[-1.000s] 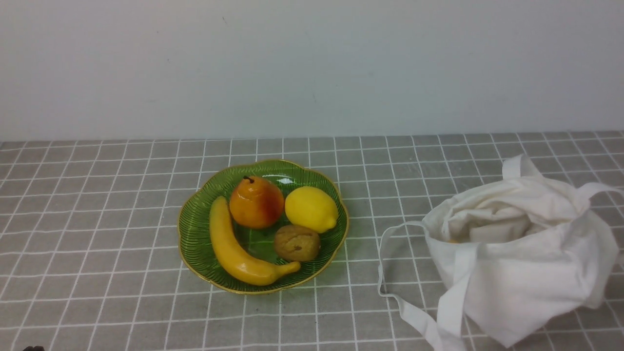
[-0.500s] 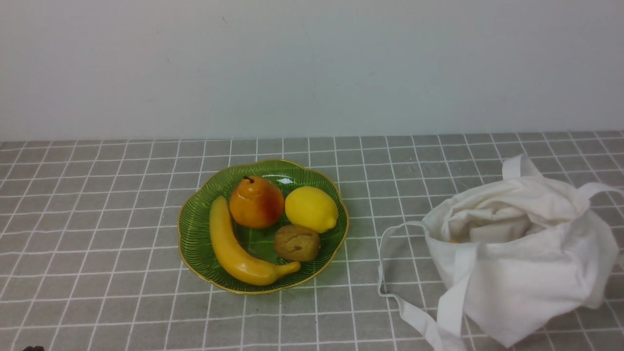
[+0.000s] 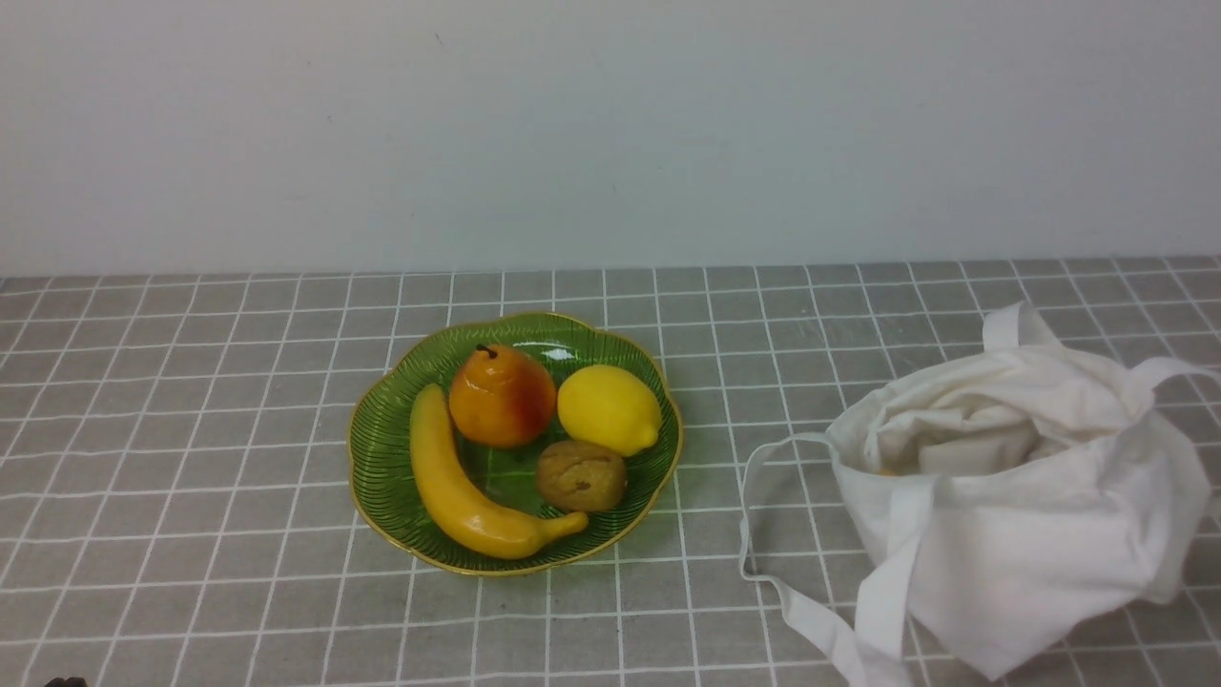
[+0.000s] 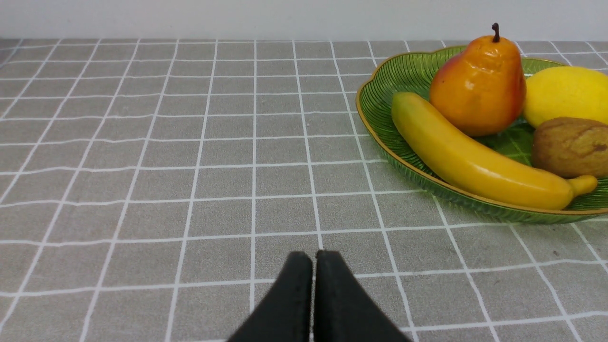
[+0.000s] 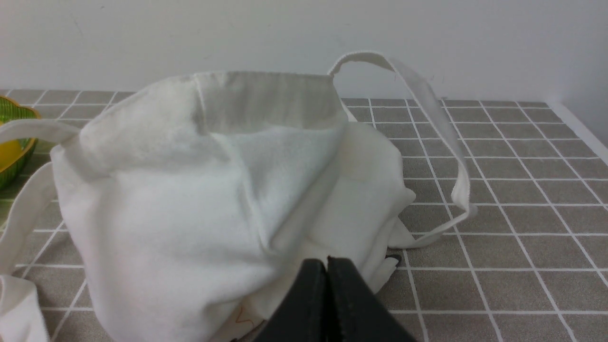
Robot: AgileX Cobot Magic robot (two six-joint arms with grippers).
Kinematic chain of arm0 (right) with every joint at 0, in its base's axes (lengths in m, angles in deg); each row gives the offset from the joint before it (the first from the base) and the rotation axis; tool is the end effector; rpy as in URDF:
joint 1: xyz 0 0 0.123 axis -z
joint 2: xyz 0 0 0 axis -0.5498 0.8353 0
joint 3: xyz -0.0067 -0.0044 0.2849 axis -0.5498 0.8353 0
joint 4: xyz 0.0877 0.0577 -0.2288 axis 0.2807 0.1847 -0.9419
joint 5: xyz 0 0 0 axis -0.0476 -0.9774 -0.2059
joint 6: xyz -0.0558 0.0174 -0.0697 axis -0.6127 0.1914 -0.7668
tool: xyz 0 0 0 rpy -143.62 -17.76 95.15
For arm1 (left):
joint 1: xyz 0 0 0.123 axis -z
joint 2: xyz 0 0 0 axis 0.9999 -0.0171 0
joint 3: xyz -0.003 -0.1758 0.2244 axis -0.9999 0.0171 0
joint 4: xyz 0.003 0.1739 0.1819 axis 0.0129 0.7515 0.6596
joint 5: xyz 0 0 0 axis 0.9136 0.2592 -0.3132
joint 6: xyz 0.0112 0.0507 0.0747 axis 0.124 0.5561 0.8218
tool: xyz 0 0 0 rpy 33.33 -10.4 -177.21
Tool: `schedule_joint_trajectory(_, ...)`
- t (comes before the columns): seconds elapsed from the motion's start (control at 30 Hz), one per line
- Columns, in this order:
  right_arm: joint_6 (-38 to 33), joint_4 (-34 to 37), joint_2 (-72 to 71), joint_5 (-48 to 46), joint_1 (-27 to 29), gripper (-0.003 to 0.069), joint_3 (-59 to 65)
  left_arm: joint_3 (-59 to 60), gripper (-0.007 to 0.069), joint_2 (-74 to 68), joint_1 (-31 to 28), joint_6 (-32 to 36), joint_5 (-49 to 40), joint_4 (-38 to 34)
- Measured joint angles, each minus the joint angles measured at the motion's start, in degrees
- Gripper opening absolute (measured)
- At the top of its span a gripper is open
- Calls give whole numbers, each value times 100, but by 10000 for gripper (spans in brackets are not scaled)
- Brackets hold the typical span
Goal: Take the fruit out of the bag on the grey coffee tablecloth and place them on the plate.
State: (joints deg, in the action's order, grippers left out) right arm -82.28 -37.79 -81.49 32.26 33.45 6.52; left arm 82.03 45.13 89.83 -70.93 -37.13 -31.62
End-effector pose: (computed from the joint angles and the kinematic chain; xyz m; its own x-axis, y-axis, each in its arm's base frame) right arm 0.0521 -0.0001 0.1722 -0.2971 -0.0334 -0.9543 -0.0083 0.9994 -0.0324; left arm 0.0522 -0.0048 0.1715 -0.2892 -0.0365 -0.9566 0.0447 0.9977 -0.0516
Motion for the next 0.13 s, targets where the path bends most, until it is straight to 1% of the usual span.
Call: schedule_joint_trajectory(0.13, 6, 0, 0, 0, 0, -10, 0, 0, -8, 0, 0, 0, 0, 0)
